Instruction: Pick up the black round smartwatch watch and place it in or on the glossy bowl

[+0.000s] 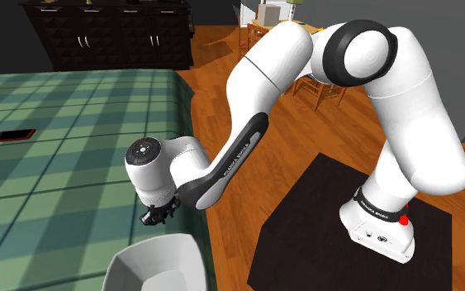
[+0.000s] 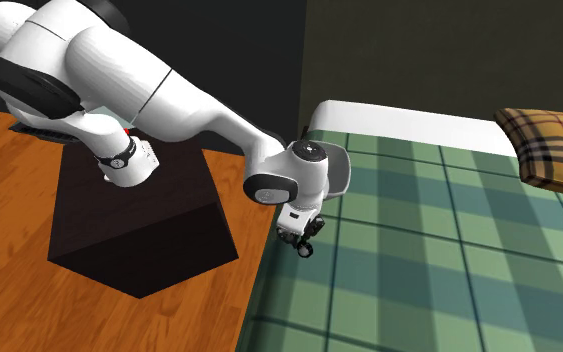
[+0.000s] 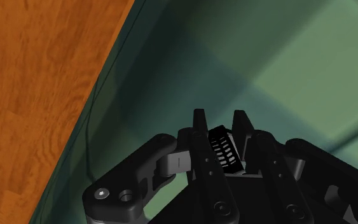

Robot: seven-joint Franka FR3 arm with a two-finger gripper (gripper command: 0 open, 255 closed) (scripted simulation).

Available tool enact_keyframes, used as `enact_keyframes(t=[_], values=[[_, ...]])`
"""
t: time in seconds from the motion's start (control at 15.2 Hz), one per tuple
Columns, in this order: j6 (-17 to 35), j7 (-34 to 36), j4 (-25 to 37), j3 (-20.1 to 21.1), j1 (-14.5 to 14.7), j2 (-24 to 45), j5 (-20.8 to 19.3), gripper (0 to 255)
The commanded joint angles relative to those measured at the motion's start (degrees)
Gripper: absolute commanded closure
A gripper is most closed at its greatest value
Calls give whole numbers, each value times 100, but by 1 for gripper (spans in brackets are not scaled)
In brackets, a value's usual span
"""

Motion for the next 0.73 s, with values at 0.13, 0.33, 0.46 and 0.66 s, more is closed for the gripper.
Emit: enact_keyframes(t=[0.13, 0.33, 0.46, 0.66], values=[[6, 2, -1, -2, 3, 9, -1, 255], [-32, -26, -19, 28, -21, -49, 33, 255], [-113, -79, -44, 86, -63, -161, 102, 255], [-238, -160, -74, 173, -123, -325, 208, 255]])
